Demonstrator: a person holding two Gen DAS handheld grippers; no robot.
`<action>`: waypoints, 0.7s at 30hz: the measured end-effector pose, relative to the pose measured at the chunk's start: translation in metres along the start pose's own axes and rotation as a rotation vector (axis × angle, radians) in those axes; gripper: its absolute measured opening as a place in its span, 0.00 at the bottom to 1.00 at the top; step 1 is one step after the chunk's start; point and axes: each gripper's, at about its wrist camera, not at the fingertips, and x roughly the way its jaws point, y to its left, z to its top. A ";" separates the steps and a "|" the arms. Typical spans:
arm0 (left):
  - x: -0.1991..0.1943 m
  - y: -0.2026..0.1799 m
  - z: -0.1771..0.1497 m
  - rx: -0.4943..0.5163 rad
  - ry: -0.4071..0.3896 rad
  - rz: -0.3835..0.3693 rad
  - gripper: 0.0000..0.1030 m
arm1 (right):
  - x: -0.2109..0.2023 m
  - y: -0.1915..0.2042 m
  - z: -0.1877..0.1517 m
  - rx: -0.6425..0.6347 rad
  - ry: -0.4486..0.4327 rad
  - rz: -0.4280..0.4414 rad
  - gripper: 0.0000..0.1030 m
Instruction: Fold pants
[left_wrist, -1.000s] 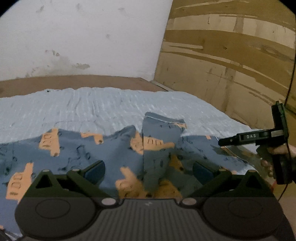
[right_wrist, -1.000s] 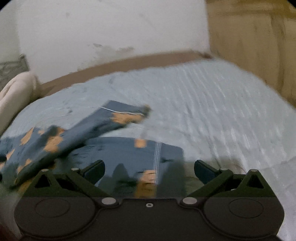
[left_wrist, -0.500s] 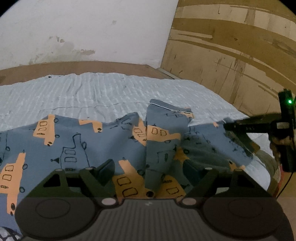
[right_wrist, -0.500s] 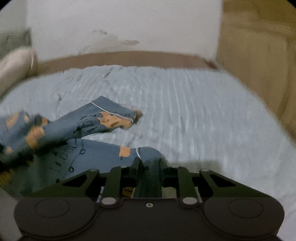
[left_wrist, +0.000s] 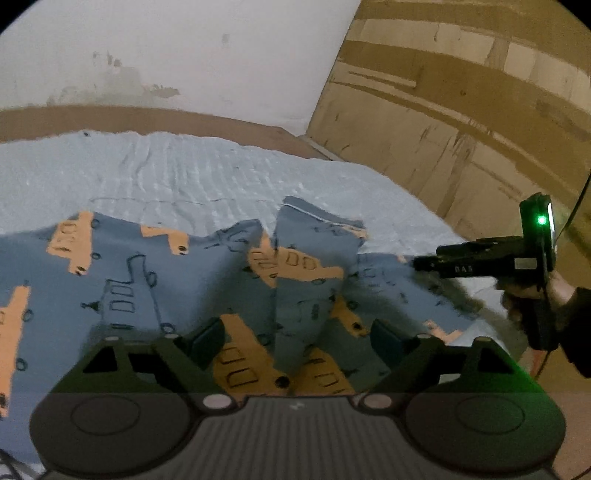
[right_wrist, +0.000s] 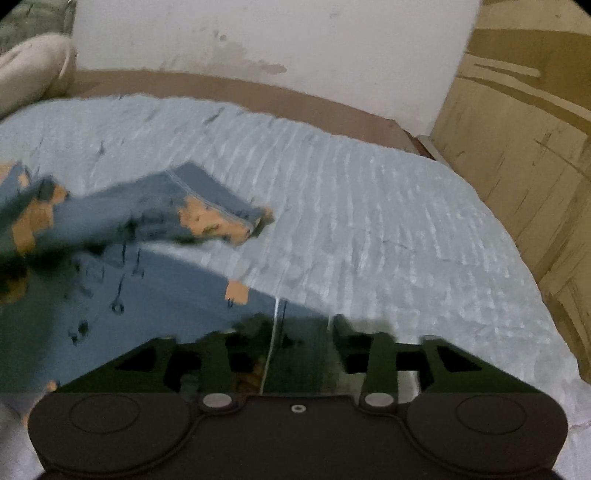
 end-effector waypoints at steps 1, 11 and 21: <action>0.002 0.001 0.001 -0.021 0.001 -0.012 0.87 | -0.003 -0.001 0.007 0.023 -0.016 0.019 0.83; 0.013 0.021 0.009 -0.248 0.006 0.006 0.66 | 0.043 0.064 0.103 0.084 0.018 0.248 0.83; 0.019 0.029 0.012 -0.307 0.094 -0.011 0.34 | 0.119 0.128 0.139 0.058 0.193 0.142 0.50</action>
